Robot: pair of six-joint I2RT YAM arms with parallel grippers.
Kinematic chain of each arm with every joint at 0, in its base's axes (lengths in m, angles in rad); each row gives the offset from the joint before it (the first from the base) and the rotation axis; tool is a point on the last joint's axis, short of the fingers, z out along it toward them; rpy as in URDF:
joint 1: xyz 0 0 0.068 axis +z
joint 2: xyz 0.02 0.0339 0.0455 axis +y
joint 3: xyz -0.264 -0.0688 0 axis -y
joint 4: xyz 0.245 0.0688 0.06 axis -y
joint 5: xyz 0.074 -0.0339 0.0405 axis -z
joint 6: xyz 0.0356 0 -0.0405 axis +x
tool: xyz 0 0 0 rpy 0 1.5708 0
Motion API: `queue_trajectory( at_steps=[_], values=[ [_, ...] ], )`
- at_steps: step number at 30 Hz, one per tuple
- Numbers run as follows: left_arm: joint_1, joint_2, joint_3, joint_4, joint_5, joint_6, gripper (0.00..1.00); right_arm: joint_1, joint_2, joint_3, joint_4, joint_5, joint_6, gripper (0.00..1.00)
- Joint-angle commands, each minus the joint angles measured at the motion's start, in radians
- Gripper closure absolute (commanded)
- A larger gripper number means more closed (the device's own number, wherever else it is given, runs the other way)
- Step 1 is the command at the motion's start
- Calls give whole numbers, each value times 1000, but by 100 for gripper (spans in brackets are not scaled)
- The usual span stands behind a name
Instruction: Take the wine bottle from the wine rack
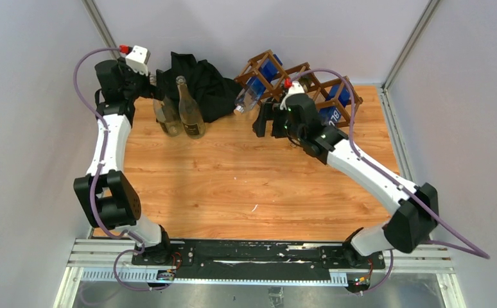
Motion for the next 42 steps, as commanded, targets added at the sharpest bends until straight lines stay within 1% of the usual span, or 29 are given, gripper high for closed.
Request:
queue_trajectory(
  at_steps=[1, 5, 9, 12, 16, 22, 29, 37, 42],
  values=[
    [9, -51, 123, -181, 10, 53, 0, -12, 115, 122, -87, 127, 144, 0],
    [9, -52, 276, -375, -10, 106, 0, -11, 236, 241, -96, 230, 289, 0],
    [9, -66, 365, -473, -20, 100, 0, -7, 360, 361, -97, 332, 406, 0],
    [8, -95, 374, -510, 2, 87, 0, -5, 464, 467, -121, 402, 488, 0],
    [9, -122, 357, -540, 37, 72, 0, -6, 570, 570, -141, 478, 544, 0],
    [9, -161, 316, -576, 69, 101, 0, -18, 709, 693, -152, 505, 614, 0],
    [9, -192, 302, -589, 112, 119, 0, -18, 817, 810, -177, 556, 625, 0],
    [9, -182, 334, -599, 151, 71, 0, -24, 934, 925, -174, 591, 601, 0],
    [8, -194, 336, -598, 164, 60, 0, -25, 987, 958, -141, 587, 588, 4]
  ],
)
